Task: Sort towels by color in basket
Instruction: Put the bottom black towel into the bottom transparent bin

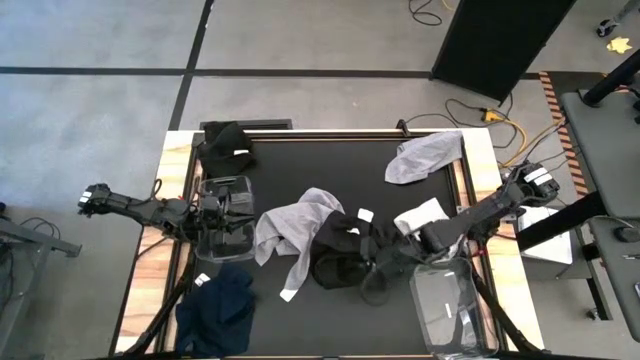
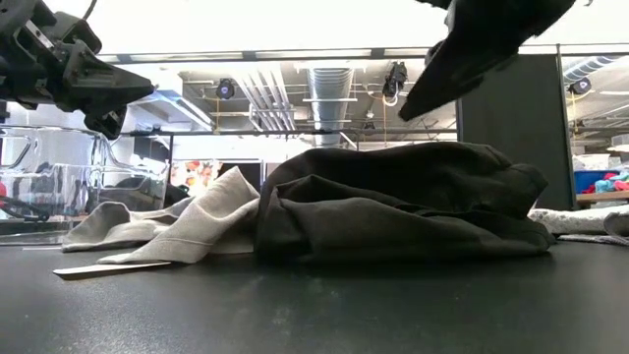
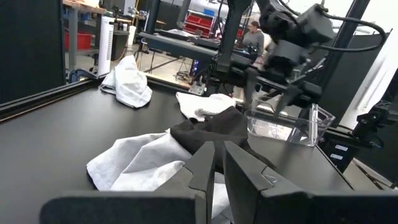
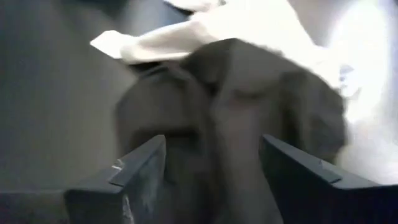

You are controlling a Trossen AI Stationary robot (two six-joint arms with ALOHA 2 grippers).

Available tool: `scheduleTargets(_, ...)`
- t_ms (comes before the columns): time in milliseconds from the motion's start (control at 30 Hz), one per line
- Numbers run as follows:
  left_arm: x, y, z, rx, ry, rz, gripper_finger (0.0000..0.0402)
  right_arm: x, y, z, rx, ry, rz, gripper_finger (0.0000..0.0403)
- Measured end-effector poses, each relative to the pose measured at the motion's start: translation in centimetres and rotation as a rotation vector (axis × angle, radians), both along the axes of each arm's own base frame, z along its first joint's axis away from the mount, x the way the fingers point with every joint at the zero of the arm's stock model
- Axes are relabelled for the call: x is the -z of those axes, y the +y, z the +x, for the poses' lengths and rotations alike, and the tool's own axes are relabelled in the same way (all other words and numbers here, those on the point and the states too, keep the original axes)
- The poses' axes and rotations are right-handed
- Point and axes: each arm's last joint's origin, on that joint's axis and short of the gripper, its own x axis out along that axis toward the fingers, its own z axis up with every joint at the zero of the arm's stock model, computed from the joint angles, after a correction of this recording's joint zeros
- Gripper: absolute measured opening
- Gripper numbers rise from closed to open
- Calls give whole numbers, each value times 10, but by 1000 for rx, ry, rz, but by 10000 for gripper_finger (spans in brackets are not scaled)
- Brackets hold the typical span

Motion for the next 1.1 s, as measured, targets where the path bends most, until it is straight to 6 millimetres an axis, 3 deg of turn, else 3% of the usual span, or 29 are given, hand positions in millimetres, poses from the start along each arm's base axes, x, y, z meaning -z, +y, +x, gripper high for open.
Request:
scheduleTargets(233,0,0,0,0,0,0,18,14,-27,13,19,69,36,263)
scheduleTargets(533,1,0,0,0,6,1,18,73,-20,32,-13,236,29,241)
scheduleTargets(667,0,0,0,0,4,1,18,86,-18,39,6,275,34,226)
scheduleTargets(800,0,0,0,0,4,1,18,86,-16,43,28,326,38,186)
scheduleTargets(933,0,0,0,0,4,1,18,77,-17,40,60,418,32,83)
scheduleTargets(1000,0,0,0,0,4,1,18,65,-14,39,56,439,26,30)
scheduleTargets(1100,0,0,0,0,4,1,18,30,-5,35,36,440,57,17)
